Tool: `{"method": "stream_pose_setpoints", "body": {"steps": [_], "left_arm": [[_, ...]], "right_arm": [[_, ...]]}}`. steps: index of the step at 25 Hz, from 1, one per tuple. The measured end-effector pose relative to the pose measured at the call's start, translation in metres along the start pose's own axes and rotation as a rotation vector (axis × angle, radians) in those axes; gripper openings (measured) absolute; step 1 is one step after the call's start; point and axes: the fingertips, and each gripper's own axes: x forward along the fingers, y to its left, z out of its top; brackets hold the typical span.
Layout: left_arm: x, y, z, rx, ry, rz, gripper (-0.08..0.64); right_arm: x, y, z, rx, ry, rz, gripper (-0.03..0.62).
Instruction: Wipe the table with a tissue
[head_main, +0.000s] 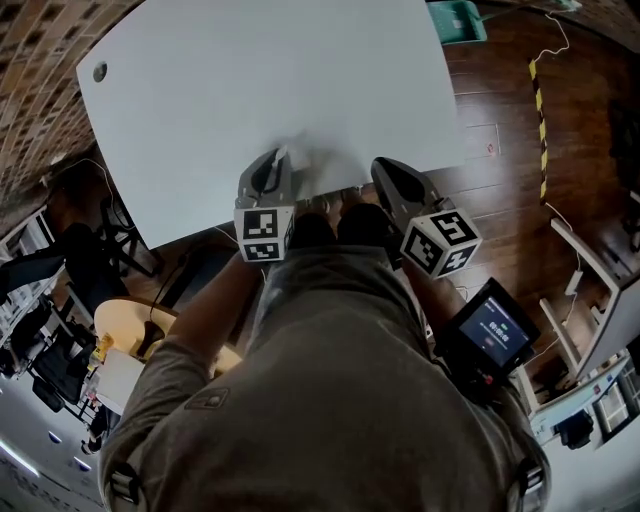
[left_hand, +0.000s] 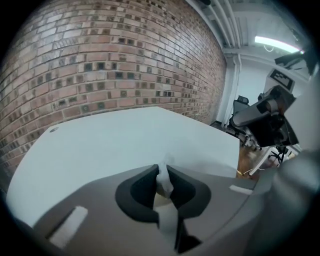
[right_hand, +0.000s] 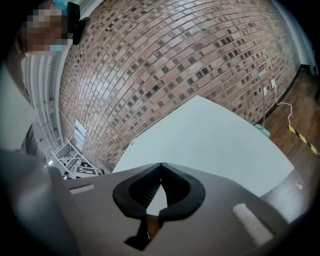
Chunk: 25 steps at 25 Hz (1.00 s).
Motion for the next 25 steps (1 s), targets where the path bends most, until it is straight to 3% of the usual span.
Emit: {"method": "stream_pose_setpoints", "body": {"steps": [7, 12, 25], "left_arm": [[0.027, -0.029, 0.007, 0.11, 0.018, -0.059, 0.028], [0.029, -0.033, 0.008, 0.12, 0.025, -0.066, 0.028], [-0.018, 0.035, -0.015, 0.033, 0.071, 0.116, 0.028]], "right_arm": [[-0.006, -0.02, 0.0, 0.036, -0.025, -0.032, 0.012], [-0.005, -0.02, 0.0, 0.038, -0.025, -0.029, 0.012], [0.01, 0.007, 0.005, -0.015, 0.013, 0.05, 0.012]]}}
